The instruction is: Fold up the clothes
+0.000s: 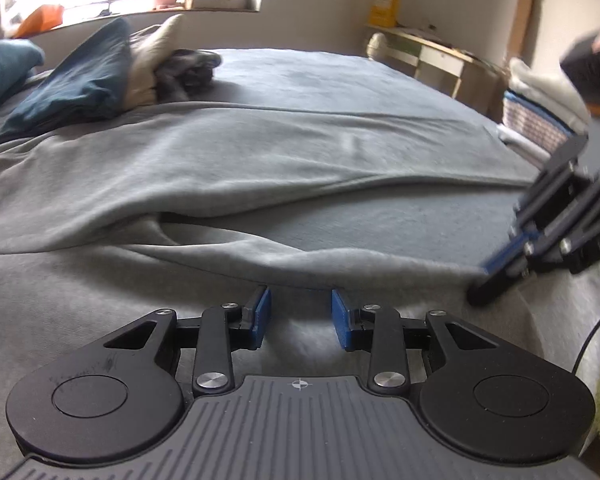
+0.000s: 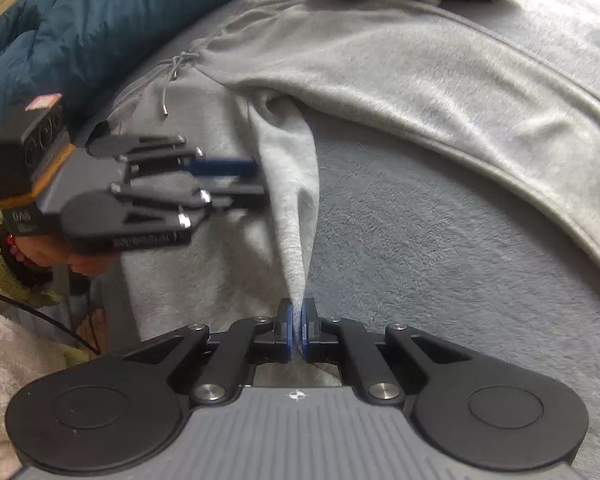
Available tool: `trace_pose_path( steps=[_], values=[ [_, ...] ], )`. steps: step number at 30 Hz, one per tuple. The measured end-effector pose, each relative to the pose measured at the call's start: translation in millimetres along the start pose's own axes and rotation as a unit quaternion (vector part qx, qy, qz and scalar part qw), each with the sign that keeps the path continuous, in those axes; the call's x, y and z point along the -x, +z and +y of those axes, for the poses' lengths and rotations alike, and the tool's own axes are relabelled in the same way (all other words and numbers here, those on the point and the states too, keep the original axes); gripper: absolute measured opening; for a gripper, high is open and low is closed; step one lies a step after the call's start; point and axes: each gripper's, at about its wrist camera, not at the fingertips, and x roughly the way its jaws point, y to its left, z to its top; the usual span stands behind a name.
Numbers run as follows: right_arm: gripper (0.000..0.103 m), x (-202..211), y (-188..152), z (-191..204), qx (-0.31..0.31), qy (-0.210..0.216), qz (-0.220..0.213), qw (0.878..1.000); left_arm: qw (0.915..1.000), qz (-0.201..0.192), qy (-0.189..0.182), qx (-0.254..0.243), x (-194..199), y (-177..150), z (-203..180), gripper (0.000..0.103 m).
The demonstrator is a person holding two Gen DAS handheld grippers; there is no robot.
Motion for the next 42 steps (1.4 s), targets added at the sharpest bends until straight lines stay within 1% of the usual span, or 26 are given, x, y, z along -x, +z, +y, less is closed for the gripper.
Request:
trace_pose_path(
  steps=[1,2,5,7,8,10,12,13,15,16,18,20,22,24,25,26,28,29,30,32,35,38,40,42],
  values=[
    [0.004,-1,-1,-3,-0.008,-0.013,-0.003,1.000,1.0000,0.003,0.002,-0.009,-4,-1,-6,0.033],
    [0.004,-4,-2,-7,-0.023,-0.027,-0.004,0.999,0.9998,0.004,0.013,-0.015,-9,-2,-10,0.033],
    [0.004,-23,-6,-19,-0.064,-0.079,0.001,0.995,0.9989,-0.012,0.036,-0.028,-17,-4,-14,0.033],
    [0.004,-29,-10,-23,-0.082,-0.084,-0.009,0.993,0.9982,-0.017,0.045,-0.036,-18,-3,-16,0.033],
    [0.008,-26,-12,-24,-0.085,-0.086,-0.017,0.993,0.9978,-0.017,0.049,-0.041,-17,-3,-17,0.033],
    [0.015,-9,-15,-30,-0.103,-0.091,-0.045,0.989,0.9972,-0.016,0.056,-0.047,-13,-4,-18,0.033],
    [0.017,15,-21,-42,-0.128,-0.102,-0.078,0.983,0.9967,-0.012,0.064,-0.048,-9,-6,-16,0.033],
    [0.018,26,-24,-50,-0.132,-0.102,-0.082,0.983,0.9964,-0.009,0.069,-0.048,-8,-7,-15,0.034],
    [0.023,43,-33,-63,-0.134,-0.096,-0.078,0.983,0.9963,-0.007,0.074,-0.044,-6,-8,-11,0.034],
    [0.026,49,-37,-66,-0.119,-0.099,-0.069,0.986,0.9962,-0.006,0.075,-0.043,-5,-8,-9,0.034],
    [0.047,51,-47,-63,-0.056,-0.120,-0.042,0.990,0.9963,-0.005,0.077,-0.038,-5,-8,-7,0.034],
    [0.054,45,-56,-59,-0.004,-0.137,-0.013,0.990,0.9964,-0.004,0.078,-0.035,-6,-7,-7,0.034],
    [0.055,35,-65,-57,0.028,-0.141,0.011,0.990,0.9962,-0.003,0.080,-0.034,-7,-7,-7,0.034],
    [0.054,24,-73,-55,0.057,-0.143,0.027,0.988,0.9960,-0.001,0.082,-0.035,-7,-6,-8,0.034],
    [0.053,18,-76,-55,0.063,-0.145,0.035,0.987,0.9959,0.000,0.083,-0.035,-7,-6,-8,0.034],
    [0.050,13,-79,-56,0.066,-0.146,0.043,0.986,0.9958,0.002,0.085,-0.035,-8,-6,-8,0.034],
    [0.035,16,-83,-54,0.058,-0.142,0.041,0.987,0.9955,0.005,0.089,-0.034,-8,-5,-8,0.034],
    [0.016,19,-85,-53,0.052,-0.139,0.038,0.988,0.9953,0.007,0.091,-0.033,-7,-5,-8,0.034],
    [0.008,22,-87,-51,0.047,-0.136,0.035,0.989,0.9951,0.009,0.093,-0.033,-7,-4,-8,0.034],
    [0.004,33,-93,-52,0.033,-0.140,0.022,0.989,0.9947,0.013,0.097,-0.031,-6,-3,-8,0.034],
    [0.003,47,-105,-63,-0.010,-0.155,0.007,0.988,0.9939,0.018,0.103,-0.034,-6,-2,-6,0.034],
    [0.003,51,-118,-81,-0.080,-0.155,-0.015,0.985,0.9933,0.018,0.109,-0.035,-6,-2,-4,0.035],
    [0.007,51,-123,-92,-0.128,-0.150,-0.034,0.980,0.9927,0.018,0.114,-0.035,-5,-1,-4,0.036],
    [0.014,54,-124,-101,-0.170,-0.139,-0.051,0.974,0.9919,0.018,0.121,-0.035,-4,1,-4,0.036]
  ],
)
